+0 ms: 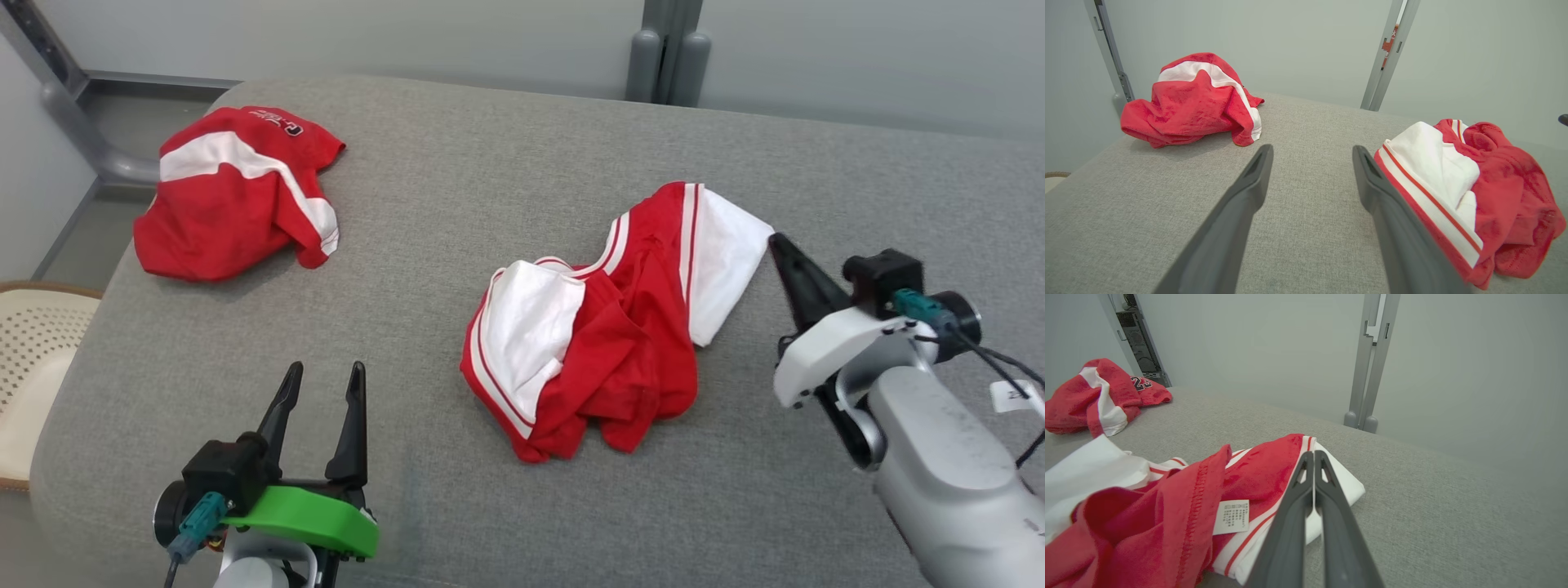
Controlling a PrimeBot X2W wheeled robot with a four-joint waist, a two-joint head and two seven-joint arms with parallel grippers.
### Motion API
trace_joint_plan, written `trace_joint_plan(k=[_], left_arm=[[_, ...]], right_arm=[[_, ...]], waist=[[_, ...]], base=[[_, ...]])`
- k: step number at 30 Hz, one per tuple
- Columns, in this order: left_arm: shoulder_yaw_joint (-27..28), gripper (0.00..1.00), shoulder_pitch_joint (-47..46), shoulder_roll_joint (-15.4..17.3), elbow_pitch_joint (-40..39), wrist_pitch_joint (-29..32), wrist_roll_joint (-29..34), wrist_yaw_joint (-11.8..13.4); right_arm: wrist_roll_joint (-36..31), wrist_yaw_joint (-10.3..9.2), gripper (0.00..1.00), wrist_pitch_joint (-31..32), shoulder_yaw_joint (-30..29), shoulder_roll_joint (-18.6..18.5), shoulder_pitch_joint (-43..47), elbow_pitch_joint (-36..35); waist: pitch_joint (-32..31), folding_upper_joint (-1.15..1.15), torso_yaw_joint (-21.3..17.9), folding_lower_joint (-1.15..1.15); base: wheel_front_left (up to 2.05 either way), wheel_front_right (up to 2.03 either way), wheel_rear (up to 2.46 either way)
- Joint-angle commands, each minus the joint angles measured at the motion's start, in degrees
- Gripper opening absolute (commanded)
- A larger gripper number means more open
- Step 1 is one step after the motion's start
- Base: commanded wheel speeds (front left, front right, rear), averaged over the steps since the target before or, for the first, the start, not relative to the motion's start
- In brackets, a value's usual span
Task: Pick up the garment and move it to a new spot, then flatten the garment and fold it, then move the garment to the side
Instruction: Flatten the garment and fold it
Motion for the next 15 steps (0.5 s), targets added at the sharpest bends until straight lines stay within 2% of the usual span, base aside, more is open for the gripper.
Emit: trace_joint_plan(k=[1,7,9,10,11,15], left_arm=[[0.0,1.0,0.4,-0.1,-0.2,0.0,0.3,-0.2],[0.3,1.0,0.5,-0.2,-0.1,0.0,0.4,-0.2],[0.3,1.0,0.5,-0.2,-0.2,0.0,0.4,-0.2],[0.3,1.0,0.5,-0.2,-0.2,0.0,0.4,-0.2],[0.3,1.0,0.5,-0.2,-0.3,0.0,0.5,-0.2],[0.6,1.0,0.6,0.3,-0.4,0.0,0.8,-0.2]], right_arm=[[-0.5,-0.03,0.0,-0.1,-1.6,-1.3,1.0,-1.4],[0.9,-0.03,0.0,-0.2,-4.9,-3.7,4.6,-5.3],[0.9,-0.03,0.01,-0.2,-5.6,-3.4,5.8,-6.5],[0.6,-0.03,0.43,-0.2,-5.8,-3.1,6.3,-6.9],[0.3,-0.02,1.0,-0.2,-6.0,-2.7,6.9,-7.4],[0.1,-0.03,1.0,-0.2,-7.3,-1.7,8.3,-9.5]], waist=[[-0.6,0.0,-1.8,0.0],[-0.9,0.0,-3.6,0.0],[-0.9,0.0,-3.8,0.0],[-0.9,0.0,-3.9,0.0],[-0.9,0.0,-4.0,0.0],[-1.1,0.0,-4.2,0.0]], base=[[0.0,0.0,0.0],[0.0,0.0,0.0],[0.0,0.0,0.0],[0.0,0.0,0.0],[0.0,0.0,0.0],[0.0,0.0,0.0]])
